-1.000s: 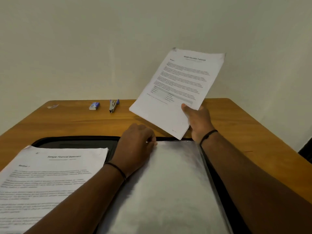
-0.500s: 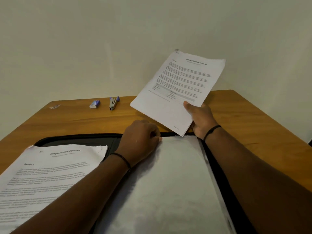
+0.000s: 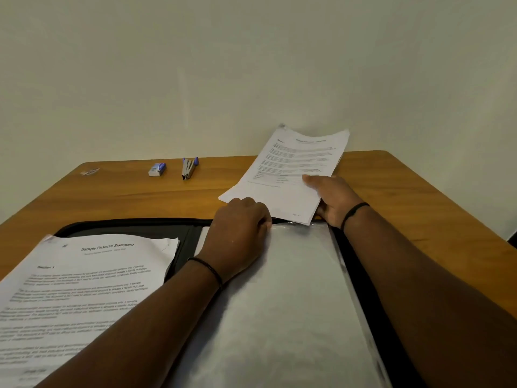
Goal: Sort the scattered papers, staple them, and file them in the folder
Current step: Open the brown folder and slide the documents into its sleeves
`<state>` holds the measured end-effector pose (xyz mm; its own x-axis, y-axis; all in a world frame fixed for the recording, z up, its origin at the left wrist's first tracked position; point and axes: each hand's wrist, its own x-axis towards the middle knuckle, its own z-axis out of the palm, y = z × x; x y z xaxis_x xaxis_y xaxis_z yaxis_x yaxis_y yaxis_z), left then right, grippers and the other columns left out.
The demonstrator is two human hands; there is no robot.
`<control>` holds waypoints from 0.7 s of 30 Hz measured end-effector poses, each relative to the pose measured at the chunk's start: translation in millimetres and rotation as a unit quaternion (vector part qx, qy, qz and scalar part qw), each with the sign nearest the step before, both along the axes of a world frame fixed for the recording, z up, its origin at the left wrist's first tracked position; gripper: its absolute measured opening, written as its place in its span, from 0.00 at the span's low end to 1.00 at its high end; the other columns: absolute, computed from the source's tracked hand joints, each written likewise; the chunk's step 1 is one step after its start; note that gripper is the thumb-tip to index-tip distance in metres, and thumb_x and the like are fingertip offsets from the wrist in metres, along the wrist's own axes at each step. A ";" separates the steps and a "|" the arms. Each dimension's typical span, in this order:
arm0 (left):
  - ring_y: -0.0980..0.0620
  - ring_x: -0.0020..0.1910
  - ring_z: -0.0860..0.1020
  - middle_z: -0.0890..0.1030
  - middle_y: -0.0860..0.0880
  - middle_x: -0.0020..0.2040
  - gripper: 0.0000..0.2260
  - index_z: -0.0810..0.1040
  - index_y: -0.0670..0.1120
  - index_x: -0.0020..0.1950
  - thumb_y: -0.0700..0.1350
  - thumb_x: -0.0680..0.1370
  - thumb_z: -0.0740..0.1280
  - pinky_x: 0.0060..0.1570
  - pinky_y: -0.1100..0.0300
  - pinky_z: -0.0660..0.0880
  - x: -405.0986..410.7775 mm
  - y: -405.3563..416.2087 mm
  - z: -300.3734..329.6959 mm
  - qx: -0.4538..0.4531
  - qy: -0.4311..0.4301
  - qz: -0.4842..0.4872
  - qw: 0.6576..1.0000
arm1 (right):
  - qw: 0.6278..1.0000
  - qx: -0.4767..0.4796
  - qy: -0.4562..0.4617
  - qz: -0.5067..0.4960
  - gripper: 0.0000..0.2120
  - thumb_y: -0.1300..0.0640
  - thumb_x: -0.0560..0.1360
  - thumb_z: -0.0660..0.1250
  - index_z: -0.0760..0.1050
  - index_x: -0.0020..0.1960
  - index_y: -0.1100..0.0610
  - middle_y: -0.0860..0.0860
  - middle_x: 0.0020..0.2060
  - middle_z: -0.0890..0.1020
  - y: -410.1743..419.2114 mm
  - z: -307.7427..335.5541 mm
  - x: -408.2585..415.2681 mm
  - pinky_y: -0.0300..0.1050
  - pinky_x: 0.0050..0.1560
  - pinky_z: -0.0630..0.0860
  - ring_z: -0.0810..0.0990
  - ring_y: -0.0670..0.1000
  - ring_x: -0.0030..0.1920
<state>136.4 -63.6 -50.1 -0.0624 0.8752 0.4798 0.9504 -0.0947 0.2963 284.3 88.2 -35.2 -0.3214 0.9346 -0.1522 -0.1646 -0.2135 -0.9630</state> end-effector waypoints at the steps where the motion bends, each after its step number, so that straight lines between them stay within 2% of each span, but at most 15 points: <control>1: 0.49 0.44 0.74 0.78 0.50 0.44 0.04 0.80 0.48 0.46 0.42 0.78 0.66 0.43 0.53 0.69 0.2 0.5 0.0 0.002 0.003 0.000 1.000 | 1.000 -0.014 -0.013 0.007 0.12 0.63 0.78 0.67 0.77 0.61 0.58 0.55 0.56 0.84 0.4 1.8 0.7 0.52 0.50 0.83 0.84 0.54 0.52; 4: 0.49 0.44 0.73 0.78 0.49 0.44 0.04 0.79 0.48 0.46 0.43 0.79 0.65 0.43 0.53 0.69 0.9 1.9 -0.6 0.008 0.005 -0.001 1.000 | 0.996 -0.053 -0.054 0.045 0.08 0.65 0.78 0.67 0.76 0.56 0.57 0.53 0.45 0.85 2.5 8.7 5.3 0.47 0.30 0.83 0.86 0.50 0.36; 5: 0.49 0.45 0.73 0.78 0.49 0.44 0.04 0.79 0.48 0.47 0.44 0.79 0.65 0.43 0.53 0.69 0.9 1.9 -1.1 0.007 0.004 0.000 1.000 | 0.994 -0.060 -0.072 0.057 0.07 0.65 0.78 0.67 0.76 0.54 0.57 0.52 0.41 0.86 3.5 10.1 6.8 0.46 0.27 0.81 0.85 0.49 0.33; 7: 0.49 0.45 0.72 0.77 0.49 0.45 0.04 0.79 0.48 0.47 0.43 0.79 0.65 0.43 0.52 0.69 0.9 1.8 -2.5 0.000 0.005 0.002 1.000 | 0.989 -0.058 -0.114 0.077 0.06 0.65 0.77 0.68 0.77 0.53 0.58 0.51 0.36 0.86 5.1 10.4 9.1 0.43 0.25 0.80 0.85 0.48 0.30; 10: 0.48 0.45 0.73 0.77 0.49 0.44 0.03 0.79 0.48 0.47 0.44 0.78 0.65 0.44 0.52 0.70 -0.3 2.0 -4.1 -0.008 0.006 0.001 1.000 | 0.983 -0.046 -0.152 0.089 0.05 0.63 0.77 0.69 0.77 0.52 0.58 0.52 0.36 0.85 5.0 9.1 9.3 0.38 0.23 0.77 0.83 0.47 0.28; 12: 0.50 0.45 0.73 0.78 0.51 0.44 0.03 0.80 0.50 0.47 0.47 0.78 0.67 0.44 0.53 0.69 -1.5 2.6 -3.7 -0.009 0.001 -0.006 1.000 | 0.986 -0.039 -0.140 0.085 0.05 0.63 0.77 0.70 0.77 0.53 0.58 0.52 0.36 0.86 4.9 9.0 9.1 0.37 0.22 0.76 0.83 0.46 0.27; 14: 0.52 0.45 0.72 0.79 0.51 0.44 0.03 0.83 0.52 0.47 0.49 0.77 0.70 0.44 0.55 0.68 -2.6 3.6 -2.7 0.003 -0.006 -0.021 1.000 | 0.990 -0.029 -0.117 0.079 0.07 0.62 0.78 0.69 0.77 0.55 0.57 0.53 0.40 0.85 4.4 9.1 9.0 0.37 0.22 0.76 0.83 0.46 0.28; 18: 0.54 0.42 0.71 0.81 0.52 0.41 0.02 0.86 0.53 0.45 0.47 0.73 0.75 0.41 0.58 0.65 -2.4 3.1 -1.2 0.036 -0.001 -0.047 0.998 | 0.992 -0.013 -0.101 0.078 0.12 0.62 0.78 0.69 0.74 0.61 0.57 0.53 0.43 0.85 1.6 8.6 9.7 0.40 0.25 0.79 0.84 0.47 0.30; 21: 0.52 0.44 0.75 0.83 0.52 0.43 0.02 0.86 0.53 0.45 0.46 0.74 0.75 0.41 0.57 0.69 -1.0 1.0 0.7 0.031 -0.013 -0.052 0.998 | 0.991 -0.004 -0.109 0.082 0.14 0.62 0.78 0.69 0.74 0.63 0.57 0.53 0.44 0.85 1.9 9.5 13.6 0.40 0.26 0.79 0.85 0.47 0.31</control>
